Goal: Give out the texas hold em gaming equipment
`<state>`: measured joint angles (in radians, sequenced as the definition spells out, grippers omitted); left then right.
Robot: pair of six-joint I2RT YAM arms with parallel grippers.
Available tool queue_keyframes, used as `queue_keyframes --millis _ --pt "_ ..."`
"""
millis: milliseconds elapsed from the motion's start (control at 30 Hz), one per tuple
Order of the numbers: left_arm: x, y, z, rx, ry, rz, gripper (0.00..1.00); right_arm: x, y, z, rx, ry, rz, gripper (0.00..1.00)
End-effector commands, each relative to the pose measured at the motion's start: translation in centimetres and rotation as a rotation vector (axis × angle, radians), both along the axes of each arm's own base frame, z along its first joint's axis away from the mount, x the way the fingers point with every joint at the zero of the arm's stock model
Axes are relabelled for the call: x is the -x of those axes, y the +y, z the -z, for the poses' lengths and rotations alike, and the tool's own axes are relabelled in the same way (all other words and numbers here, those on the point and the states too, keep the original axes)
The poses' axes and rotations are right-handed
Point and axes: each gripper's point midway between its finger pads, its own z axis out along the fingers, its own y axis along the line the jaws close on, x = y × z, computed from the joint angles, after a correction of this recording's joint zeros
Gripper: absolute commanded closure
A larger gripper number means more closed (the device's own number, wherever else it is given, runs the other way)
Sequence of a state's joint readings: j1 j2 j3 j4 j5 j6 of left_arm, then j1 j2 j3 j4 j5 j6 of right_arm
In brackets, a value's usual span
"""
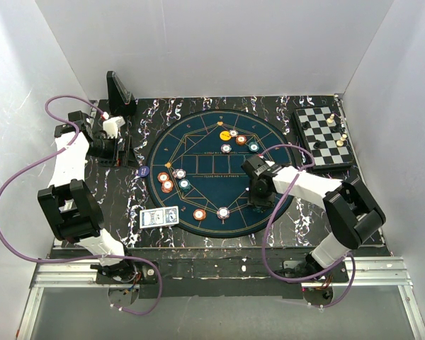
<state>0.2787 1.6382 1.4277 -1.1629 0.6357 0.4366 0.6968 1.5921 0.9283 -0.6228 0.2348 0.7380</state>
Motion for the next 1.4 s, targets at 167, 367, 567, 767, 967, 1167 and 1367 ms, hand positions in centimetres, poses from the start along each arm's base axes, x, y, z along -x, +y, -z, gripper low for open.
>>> queue_keyframes --millis 167,367,567,767,967,1167,1367 --pt "2.3 -1.2 -0.5 0.037 -0.033 0.193 0.02 2.1 -7.8 0.1 0.265 0.063 0.107 0.61" --pt "5.1 -3.0 0.3 0.041 -0.034 0.378 0.02 1.3 -6.6 -2.0 0.207 0.040 0.101 0.42" --pt "7.9 -4.9 1.1 0.034 -0.139 0.595 0.02 -0.1 -4.8 -7.1 0.080 -0.068 0.069 0.24" --pt "8.8 -6.9 2.2 -0.070 -0.272 0.741 0.02 -0.5 -2.9 -12.2 -0.089 -0.187 0.012 0.18" --pt "10.4 -8.5 5.0 -0.166 -0.377 0.850 0.02 -0.1 -1.4 -13.9 -0.203 -0.218 -0.032 0.17" --pt "11.7 -8.4 6.8 -0.228 -0.508 0.930 0.02 0.2 -0.6 -13.6 -0.234 -0.220 -0.067 0.16" --pt "12.9 -8.4 8.5 -0.256 -0.592 1.050 0.02 0.0 0.5 -14.3 -0.278 -0.251 -0.096 0.15"
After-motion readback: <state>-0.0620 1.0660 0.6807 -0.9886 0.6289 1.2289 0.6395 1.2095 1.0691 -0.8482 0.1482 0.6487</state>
